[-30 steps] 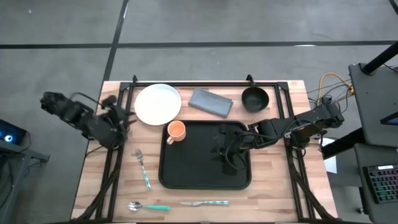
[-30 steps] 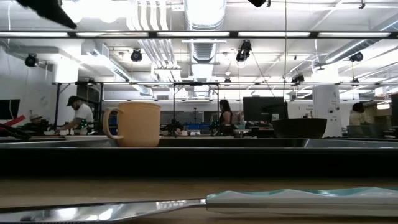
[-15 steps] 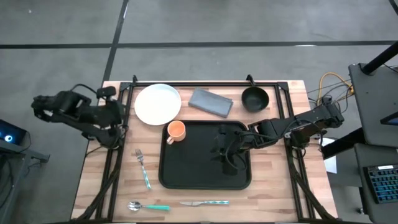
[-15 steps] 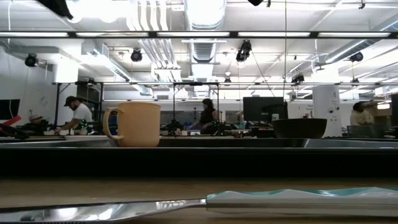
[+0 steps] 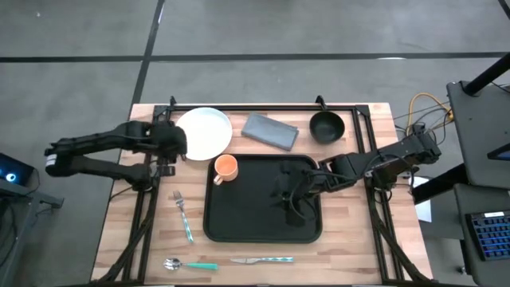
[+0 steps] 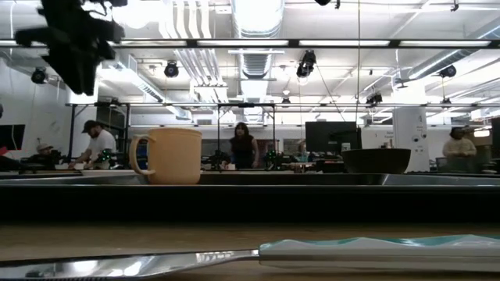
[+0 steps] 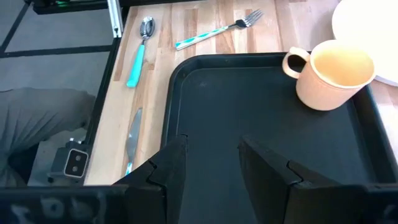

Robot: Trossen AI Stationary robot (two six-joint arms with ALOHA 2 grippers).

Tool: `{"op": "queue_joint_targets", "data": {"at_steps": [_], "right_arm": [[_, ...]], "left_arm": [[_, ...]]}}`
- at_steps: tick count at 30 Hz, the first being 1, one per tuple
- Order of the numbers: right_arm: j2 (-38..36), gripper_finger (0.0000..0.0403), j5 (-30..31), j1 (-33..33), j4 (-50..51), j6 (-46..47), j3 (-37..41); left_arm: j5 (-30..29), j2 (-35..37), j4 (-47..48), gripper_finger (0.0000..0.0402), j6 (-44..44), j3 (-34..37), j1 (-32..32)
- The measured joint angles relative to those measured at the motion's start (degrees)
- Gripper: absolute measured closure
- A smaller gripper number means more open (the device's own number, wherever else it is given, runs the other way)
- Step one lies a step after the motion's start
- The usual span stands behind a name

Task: Set up tray
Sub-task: Put the white plate on the black serving tray below the orange mug

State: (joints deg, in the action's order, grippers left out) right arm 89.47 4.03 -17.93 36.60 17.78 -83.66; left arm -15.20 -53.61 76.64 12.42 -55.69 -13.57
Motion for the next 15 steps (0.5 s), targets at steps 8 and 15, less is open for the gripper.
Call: {"op": "queue_joint_targets", "data": {"at_steps": [8,15], "right_arm": [[0.0,0.0266,0.0,-2.1,0.0,0.2,0.0],[0.0,0.0266,0.1,-3.8,0.0,1.0,0.0]], "left_arm": [[7.6,-4.8,-8.2,0.0288,8.1,6.3,-5.9],[6.3,-11.4,-14.8,0.0288,11.0,10.9,-6.6]]}}
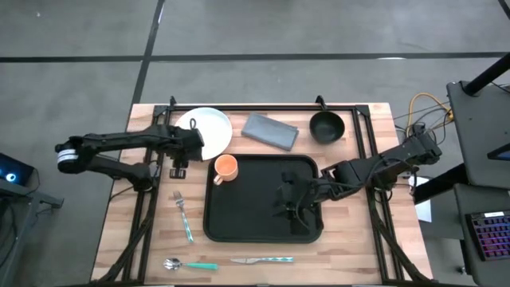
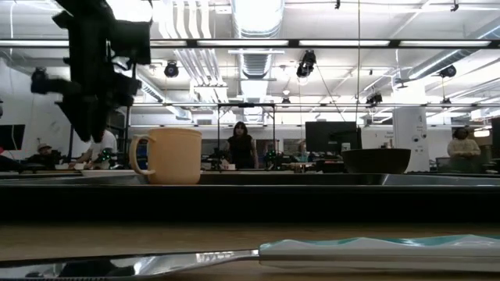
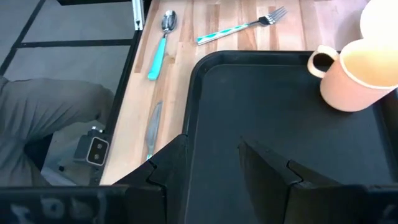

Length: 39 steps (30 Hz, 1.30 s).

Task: Set up tray
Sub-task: Put the white plate on the black serving tray below the orange mug

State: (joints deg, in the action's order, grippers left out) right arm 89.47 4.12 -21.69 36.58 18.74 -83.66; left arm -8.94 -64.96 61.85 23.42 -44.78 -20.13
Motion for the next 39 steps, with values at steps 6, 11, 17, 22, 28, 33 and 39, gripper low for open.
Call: {"op": "queue_joint_targets", "data": {"at_steps": [6,11,17,22,28,33,39], "right_arm": [[0.0,0.0266,0.4,-1.5,0.0,0.4,0.0],[0.0,0.0266,0.4,-1.7,0.0,0.7,0.0],[0.0,0.0266,0.4,-1.7,0.0,0.6,0.0],[0.0,0.0266,0.5,-1.9,0.0,0.6,0.3],[0.0,0.0266,0.5,-2.0,0.0,0.5,0.3],[0.0,0.0266,0.5,-2.0,0.0,0.4,0.3],[0.0,0.0266,0.5,-2.0,0.0,0.3,0.3]], "left_arm": [[-2.1,-3.2,-5.6,0.0288,0.7,0.7,-2.2],[0.0,-5.0,-6.9,0.0288,1.8,1.5,-3.8],[2.9,-5.1,-8.6,0.0288,5.0,3.1,-6.1],[3.5,-5.2,-11.5,0.0288,5.9,4.2,-8.7],[7.2,-5.2,-12.4,0.0285,6.0,4.3,-10.7],[7.4,-5.2,-12.9,0.0262,6.4,4.3,-11.5],[7.8,-5.3,-14.3,0.0243,6.9,6.3,-11.5]]}}
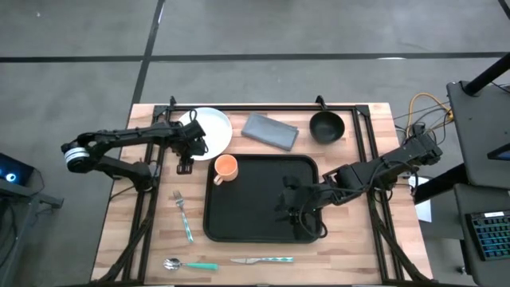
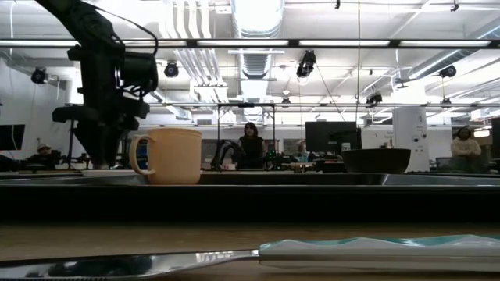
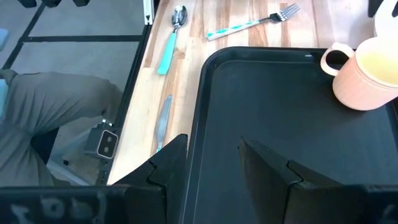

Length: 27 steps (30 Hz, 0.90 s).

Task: Set up tray
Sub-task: Put the white plate on the black serving tray below the orange mug

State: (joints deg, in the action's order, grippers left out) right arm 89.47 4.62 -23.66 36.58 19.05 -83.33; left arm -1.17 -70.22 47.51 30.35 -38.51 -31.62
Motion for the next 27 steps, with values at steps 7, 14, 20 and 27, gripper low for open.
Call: {"op": "queue_joint_targets", "data": {"at_steps": [7,14,20,27], "right_arm": [[0.0,0.0266,0.0,0.0,0.0,-0.2,0.0],[0.0,0.0266,0.0,0.0,-0.3,-0.1,0.0],[0.0,0.0266,0.0,0.0,-1.2,-0.1,0.0],[0.0,0.0266,-0.1,-0.1,-1.2,-0.1,0.0]], "left_arm": [[0.0,0.0,-5.6,0.0242,0.0,3.7,0.0],[-0.5,-3.2,-11.4,0.0243,-1.3,5.4,-0.1],[-2.0,-12.7,-8.8,0.0283,-5.8,3.0,-0.3],[-6.1,-15.2,-2.4,0.0388,-11.8,-3.4,-0.2]]}}
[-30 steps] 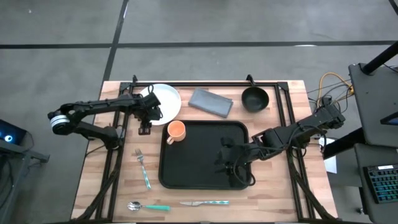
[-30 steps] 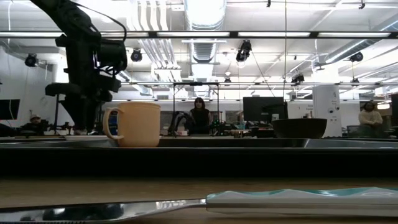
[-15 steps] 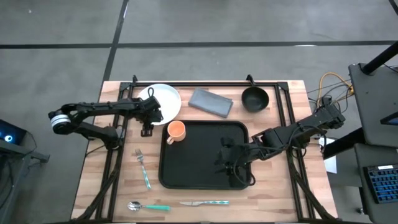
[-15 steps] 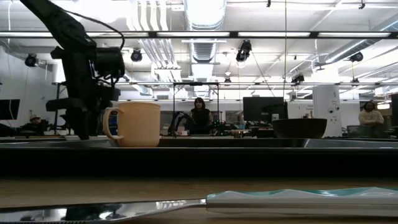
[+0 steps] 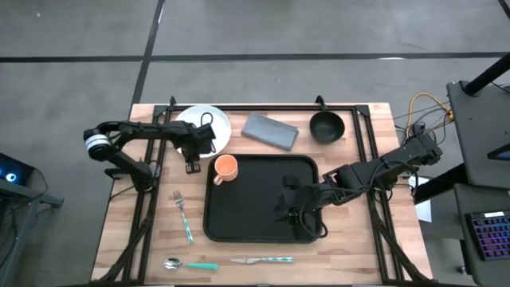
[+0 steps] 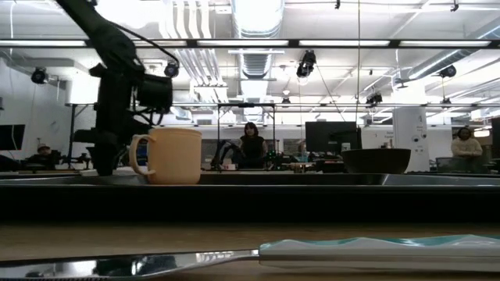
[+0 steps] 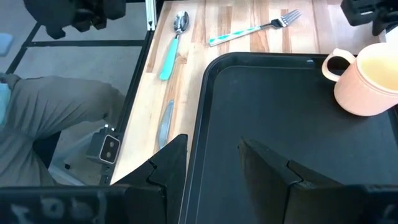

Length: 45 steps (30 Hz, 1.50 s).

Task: Set up tray
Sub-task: Put the white plate on the black serving tray below the orange mug

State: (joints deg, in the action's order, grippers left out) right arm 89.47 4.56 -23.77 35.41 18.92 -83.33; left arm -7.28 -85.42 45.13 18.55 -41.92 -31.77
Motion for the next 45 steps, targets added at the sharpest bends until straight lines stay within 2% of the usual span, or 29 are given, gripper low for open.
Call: {"op": "queue_joint_targets", "data": {"at_steps": [4,13,20,25,28,31,38,41,45], "right_arm": [[0.0,0.0266,0.0,-0.1,1.0,0.0,0.0],[0.0,0.0266,0.0,-0.2,1.7,-1.4,0.0],[0.0,0.0266,0.0,-0.1,1.7,-3.1,0.0],[0.0,0.0266,2.2,-0.1,3.3,-3.3,0.0],[0.0,0.0266,9.7,-0.1,4.8,-0.1,0.2],[0.0,0.0266,15.0,0.0,3.6,4.0,0.8],[-0.2,0.0266,17.8,0.3,5.9,13.5,1.1],[-1.7,0.0266,19.3,2.4,7.9,16.9,1.1],[-6.0,0.0263,14.2,7.5,7.7,17.1,1.1]], "left_arm": [[-1.9,4.0,4.8,0.0399,-2.8,-4.1,0.5],[1.6,16.6,15.0,0.04,-6.2,-10.3,4.9],[1.5,19.9,22.1,0.0401,-10.0,-14.4,9.6],[-0.5,19.5,28.0,0.0401,-12.2,-21.1,13.7],[-0.8,18.3,31.7,0.0401,-12.1,-25.9,19.5],[-4.8,16.6,36.8,0.0401,-12.5,-30.5,28.9],[-15.0,10.5,42.6,0.0402,-23.2,-41.4,51.0],[-18.7,6.5,44.1,0.0402,-25.9,-44.8,58.5],[-20.4,-0.2,44.3,0.0402,-26.7,-47.8,64.7]]}}
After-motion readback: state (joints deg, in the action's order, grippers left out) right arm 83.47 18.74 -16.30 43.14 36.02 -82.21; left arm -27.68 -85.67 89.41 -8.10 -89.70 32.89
